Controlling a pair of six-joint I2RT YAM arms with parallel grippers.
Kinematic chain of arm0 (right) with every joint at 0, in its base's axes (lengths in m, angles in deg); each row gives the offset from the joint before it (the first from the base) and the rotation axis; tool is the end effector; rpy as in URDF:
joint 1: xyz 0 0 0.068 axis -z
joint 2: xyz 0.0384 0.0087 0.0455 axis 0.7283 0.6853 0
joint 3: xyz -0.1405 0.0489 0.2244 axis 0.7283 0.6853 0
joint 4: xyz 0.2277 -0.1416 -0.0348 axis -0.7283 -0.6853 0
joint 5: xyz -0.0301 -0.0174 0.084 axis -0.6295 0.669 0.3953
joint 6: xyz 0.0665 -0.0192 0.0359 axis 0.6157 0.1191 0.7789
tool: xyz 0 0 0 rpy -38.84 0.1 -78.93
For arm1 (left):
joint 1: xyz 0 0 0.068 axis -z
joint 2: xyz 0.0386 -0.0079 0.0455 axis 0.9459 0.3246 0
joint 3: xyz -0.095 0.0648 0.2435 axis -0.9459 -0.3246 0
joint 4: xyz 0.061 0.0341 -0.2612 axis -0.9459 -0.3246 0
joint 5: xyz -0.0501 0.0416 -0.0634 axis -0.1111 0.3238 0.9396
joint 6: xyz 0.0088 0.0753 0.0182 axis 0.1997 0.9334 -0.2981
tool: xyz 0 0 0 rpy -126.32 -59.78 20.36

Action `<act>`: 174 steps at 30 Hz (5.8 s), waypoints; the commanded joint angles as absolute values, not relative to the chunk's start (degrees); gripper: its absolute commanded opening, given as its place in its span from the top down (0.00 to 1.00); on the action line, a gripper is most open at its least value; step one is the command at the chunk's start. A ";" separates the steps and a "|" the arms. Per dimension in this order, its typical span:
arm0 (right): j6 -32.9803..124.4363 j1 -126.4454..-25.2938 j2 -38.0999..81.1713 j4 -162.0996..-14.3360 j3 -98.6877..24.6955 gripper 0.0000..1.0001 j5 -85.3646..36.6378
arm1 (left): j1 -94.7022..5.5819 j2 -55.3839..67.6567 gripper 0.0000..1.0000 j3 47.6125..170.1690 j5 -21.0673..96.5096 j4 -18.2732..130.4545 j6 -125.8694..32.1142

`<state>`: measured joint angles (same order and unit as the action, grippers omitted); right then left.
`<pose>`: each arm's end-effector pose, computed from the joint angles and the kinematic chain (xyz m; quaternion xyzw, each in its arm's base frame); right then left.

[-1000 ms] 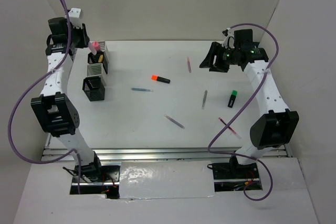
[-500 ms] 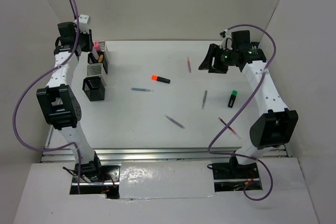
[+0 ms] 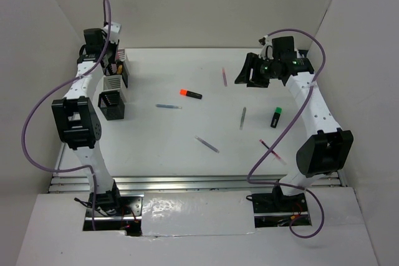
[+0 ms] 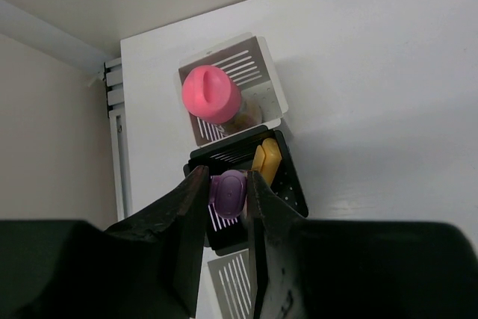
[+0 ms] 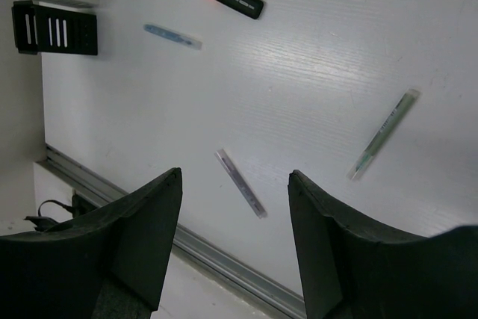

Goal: Sort the stationery into containers
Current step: Place the pen in the storage box, then pick up the pen from the center of the board, then place the pen in the storage box.

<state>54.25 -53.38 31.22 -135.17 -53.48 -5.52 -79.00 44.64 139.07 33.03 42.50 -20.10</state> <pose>0.3631 0.0722 0.3433 -0.0167 0.9070 0.2779 0.3159 0.5118 0.0672 0.3043 0.0700 0.8309 0.0851 0.5454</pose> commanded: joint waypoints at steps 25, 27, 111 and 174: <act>50.43 -54.30 31.77 -133.41 -51.71 0.38 -6.60 | -77.65 37.81 0.42 140.09 42.96 43.53 -23.95; 48.33 -55.18 32.82 -133.24 -52.15 0.40 -7.22 | -77.39 35.07 0.42 137.54 45.88 43.53 -24.57; 37.15 -95.69 44.17 -128.05 -66.92 1.00 -21.10 | -77.30 -3.43 0.21 86.03 75.05 60.99 -78.36; 44.62 -69.79 34.15 -128.76 -55.94 0.39 -11.79 | -86.18 15.01 1.00 111.34 41.68 52.13 -33.83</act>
